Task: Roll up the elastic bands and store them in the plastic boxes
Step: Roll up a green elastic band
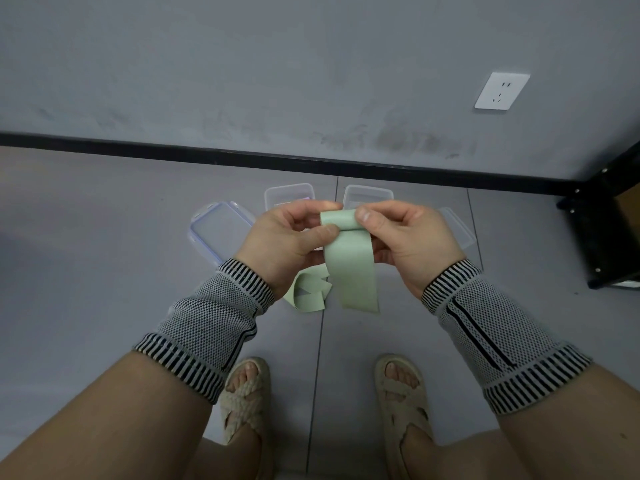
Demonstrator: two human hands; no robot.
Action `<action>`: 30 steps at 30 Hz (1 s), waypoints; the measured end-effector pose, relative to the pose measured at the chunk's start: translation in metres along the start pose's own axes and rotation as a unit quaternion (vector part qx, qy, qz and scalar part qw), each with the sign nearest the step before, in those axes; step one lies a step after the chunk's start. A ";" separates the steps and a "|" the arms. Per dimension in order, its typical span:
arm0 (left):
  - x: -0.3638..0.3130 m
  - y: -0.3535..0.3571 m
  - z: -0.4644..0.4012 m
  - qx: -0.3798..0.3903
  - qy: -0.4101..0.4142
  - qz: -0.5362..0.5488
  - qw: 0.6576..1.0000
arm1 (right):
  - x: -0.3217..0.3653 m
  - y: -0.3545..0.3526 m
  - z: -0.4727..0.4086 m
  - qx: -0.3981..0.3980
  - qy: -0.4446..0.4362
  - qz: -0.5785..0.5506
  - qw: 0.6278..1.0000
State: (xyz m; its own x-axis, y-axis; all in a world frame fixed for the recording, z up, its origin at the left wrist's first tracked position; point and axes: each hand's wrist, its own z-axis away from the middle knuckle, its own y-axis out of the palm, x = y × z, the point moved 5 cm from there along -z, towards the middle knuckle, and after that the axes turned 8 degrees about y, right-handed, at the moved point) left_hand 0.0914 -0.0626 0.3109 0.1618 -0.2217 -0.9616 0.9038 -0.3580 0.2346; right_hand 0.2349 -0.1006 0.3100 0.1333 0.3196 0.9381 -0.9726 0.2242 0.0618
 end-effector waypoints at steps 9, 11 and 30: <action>0.005 -0.001 0.001 -0.013 -0.061 0.004 0.998 | 0.004 -0.002 0.000 -0.022 -0.030 -0.011 0.999; 0.005 -0.002 0.001 -0.009 -0.068 -0.004 0.998 | 0.004 -0.001 0.000 -0.020 -0.034 -0.011 0.999; -0.005 -0.004 0.000 -0.026 0.026 -0.031 0.999 | -0.001 0.001 -0.001 -0.006 -0.002 -0.045 0.999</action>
State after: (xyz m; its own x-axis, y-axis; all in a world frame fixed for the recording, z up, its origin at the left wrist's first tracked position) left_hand 0.0866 -0.0600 0.3144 0.1233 -0.1523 -0.9806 0.9319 -0.3220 0.1671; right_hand 0.2344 -0.0997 0.3090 0.2195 0.2933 0.9305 -0.9543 0.2627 0.1424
